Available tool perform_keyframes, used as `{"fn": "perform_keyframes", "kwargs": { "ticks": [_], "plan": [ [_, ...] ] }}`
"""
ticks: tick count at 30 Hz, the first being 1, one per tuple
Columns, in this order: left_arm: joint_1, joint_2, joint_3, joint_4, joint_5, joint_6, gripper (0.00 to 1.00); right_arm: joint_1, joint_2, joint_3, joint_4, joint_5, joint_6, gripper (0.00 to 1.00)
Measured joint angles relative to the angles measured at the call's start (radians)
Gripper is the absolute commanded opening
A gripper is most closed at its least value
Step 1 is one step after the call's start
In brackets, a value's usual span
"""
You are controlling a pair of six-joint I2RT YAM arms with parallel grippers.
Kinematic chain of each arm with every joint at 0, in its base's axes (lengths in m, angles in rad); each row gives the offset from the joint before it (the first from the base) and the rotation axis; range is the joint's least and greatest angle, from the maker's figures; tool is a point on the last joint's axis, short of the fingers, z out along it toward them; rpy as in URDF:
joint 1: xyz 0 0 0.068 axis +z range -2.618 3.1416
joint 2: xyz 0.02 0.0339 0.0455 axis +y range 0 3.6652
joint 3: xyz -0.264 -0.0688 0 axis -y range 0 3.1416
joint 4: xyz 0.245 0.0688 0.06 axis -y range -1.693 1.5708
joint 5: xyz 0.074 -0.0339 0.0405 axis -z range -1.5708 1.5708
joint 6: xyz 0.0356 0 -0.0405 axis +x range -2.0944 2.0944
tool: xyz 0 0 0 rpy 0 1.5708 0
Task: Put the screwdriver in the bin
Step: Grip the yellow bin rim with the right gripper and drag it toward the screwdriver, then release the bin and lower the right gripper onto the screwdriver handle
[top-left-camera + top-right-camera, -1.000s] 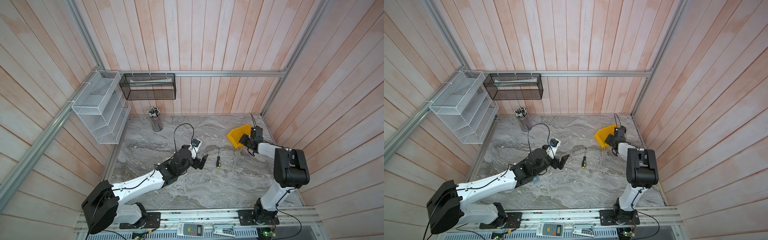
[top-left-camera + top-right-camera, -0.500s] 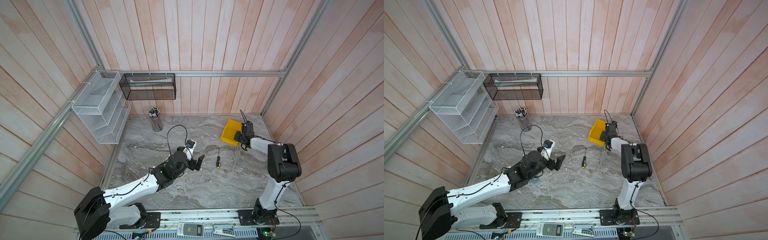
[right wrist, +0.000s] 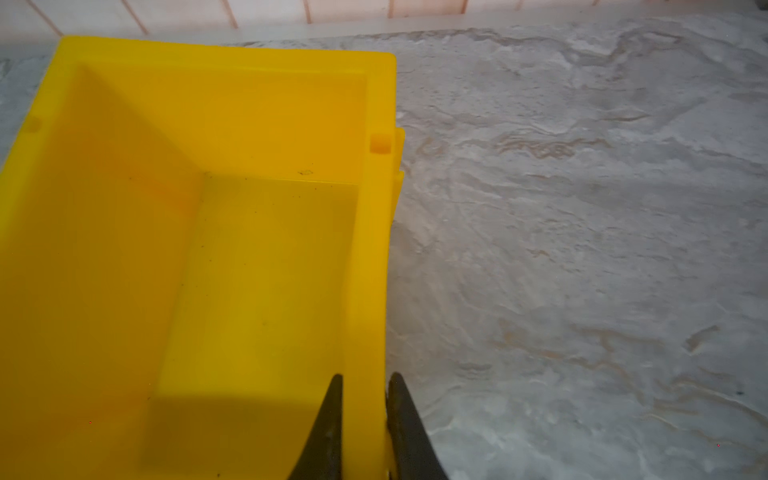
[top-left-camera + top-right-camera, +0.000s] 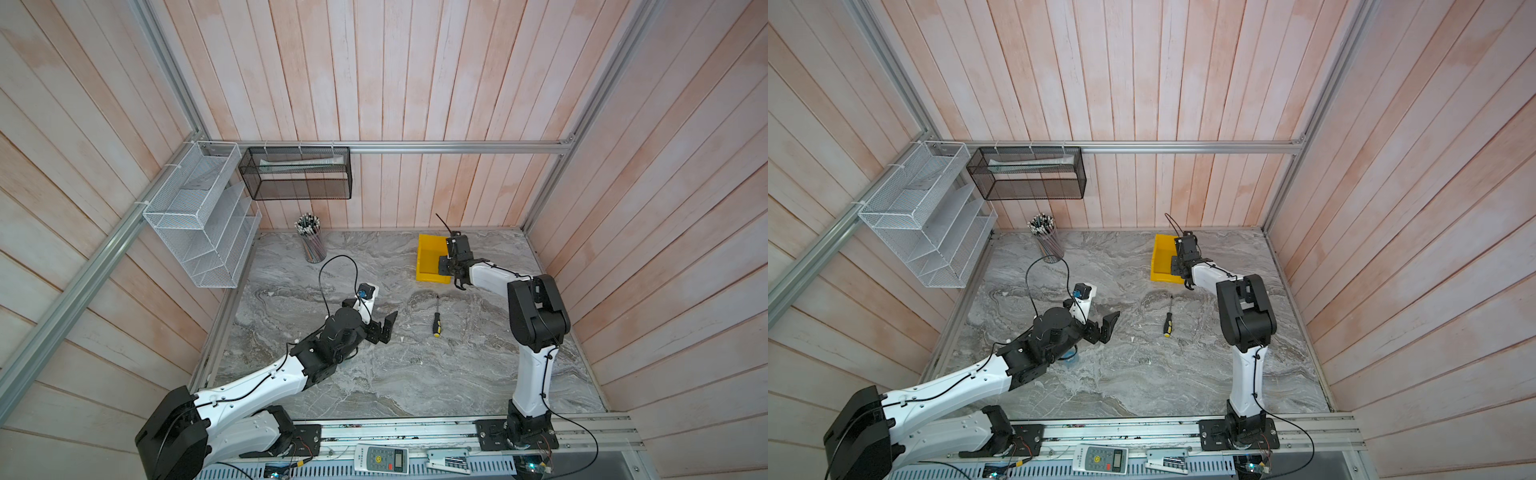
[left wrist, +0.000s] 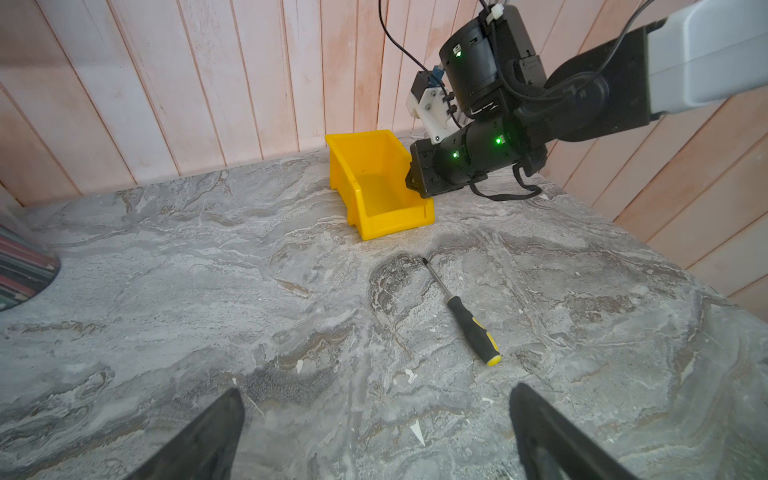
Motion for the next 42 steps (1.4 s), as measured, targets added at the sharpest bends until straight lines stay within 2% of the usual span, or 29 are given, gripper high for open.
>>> {"fn": "perform_keyframes", "kwargs": {
  "ticks": [6,11,18,24,28,29,31,32,38,42],
  "plan": [
    [0.035,-0.047,-0.029,-0.006,0.000,-0.032,1.00,0.129,0.017,0.043,-0.005,0.010,-0.103,0.10],
    [0.047,-0.092,-0.049,-0.005,-0.001,-0.051,1.00,0.225,0.002,0.018,-0.001,-0.009,-0.130,0.10],
    [0.052,-0.101,-0.097,0.000,-0.008,-0.069,1.00,0.238,-0.100,-0.126,-0.003,-0.054,-0.114,0.13],
    [0.052,-0.097,-0.101,0.037,-0.005,-0.074,1.00,0.235,-0.148,-0.203,0.005,-0.077,-0.089,0.27],
    [0.052,-0.089,-0.101,0.073,0.008,-0.075,1.00,0.235,-0.159,-0.209,-0.024,-0.086,-0.061,0.42],
    [0.052,-0.087,-0.101,0.080,0.014,-0.074,1.00,0.235,-0.173,-0.211,-0.032,-0.087,-0.052,0.49],
    [0.052,-0.087,-0.101,0.089,0.023,-0.074,1.00,0.235,-0.219,-0.223,-0.039,-0.088,-0.035,0.69],
    [0.052,-0.084,-0.101,0.092,0.024,-0.074,1.00,0.235,-0.251,-0.233,-0.040,-0.087,-0.024,0.74],
    [0.051,0.013,-0.046,0.092,0.060,-0.073,1.00,0.230,-0.480,-0.364,-0.026,-0.067,0.038,0.73],
    [0.042,0.096,-0.002,0.095,0.110,-0.060,1.00,0.216,-0.571,-0.510,-0.023,-0.080,0.080,0.72]
  ]
}}
